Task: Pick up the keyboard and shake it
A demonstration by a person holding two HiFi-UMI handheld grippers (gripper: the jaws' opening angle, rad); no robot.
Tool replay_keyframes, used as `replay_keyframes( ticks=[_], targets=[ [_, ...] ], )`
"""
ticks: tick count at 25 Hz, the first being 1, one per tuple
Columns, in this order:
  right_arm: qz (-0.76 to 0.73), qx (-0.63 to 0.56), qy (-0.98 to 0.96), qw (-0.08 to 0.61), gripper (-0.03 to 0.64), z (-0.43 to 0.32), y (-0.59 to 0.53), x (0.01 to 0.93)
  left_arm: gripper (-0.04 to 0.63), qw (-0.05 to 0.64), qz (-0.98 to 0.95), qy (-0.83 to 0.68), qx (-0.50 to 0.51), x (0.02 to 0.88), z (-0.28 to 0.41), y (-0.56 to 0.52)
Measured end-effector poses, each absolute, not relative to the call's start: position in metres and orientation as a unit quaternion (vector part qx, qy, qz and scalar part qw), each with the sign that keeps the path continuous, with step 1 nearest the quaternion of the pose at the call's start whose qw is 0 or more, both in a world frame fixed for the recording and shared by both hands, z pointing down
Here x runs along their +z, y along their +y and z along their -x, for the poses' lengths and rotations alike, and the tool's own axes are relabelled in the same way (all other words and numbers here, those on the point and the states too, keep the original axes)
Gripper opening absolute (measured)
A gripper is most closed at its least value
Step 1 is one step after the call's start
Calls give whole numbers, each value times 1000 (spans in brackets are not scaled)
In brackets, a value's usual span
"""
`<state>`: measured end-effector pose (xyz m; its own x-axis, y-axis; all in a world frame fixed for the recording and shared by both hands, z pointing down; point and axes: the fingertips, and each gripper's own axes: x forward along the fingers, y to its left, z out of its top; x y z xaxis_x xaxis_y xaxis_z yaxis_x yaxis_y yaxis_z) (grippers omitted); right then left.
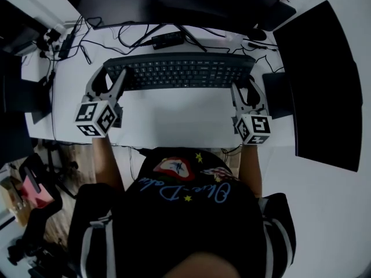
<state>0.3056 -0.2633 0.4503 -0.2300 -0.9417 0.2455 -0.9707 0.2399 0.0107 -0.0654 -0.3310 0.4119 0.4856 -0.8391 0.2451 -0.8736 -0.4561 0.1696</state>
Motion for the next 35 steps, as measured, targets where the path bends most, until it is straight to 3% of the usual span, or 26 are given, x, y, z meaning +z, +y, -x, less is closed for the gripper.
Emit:
replay_keyframes(
  ticks=[13,35],
  targets=[
    [-638,-79,-763,68,178,-323,-263,370,262,72,-865,-496,35,349,50,-324],
    [-645,-260,-716,62,176,-328,-249,264,215,45,-872,-486,-21,324,44,-310]
  ],
)
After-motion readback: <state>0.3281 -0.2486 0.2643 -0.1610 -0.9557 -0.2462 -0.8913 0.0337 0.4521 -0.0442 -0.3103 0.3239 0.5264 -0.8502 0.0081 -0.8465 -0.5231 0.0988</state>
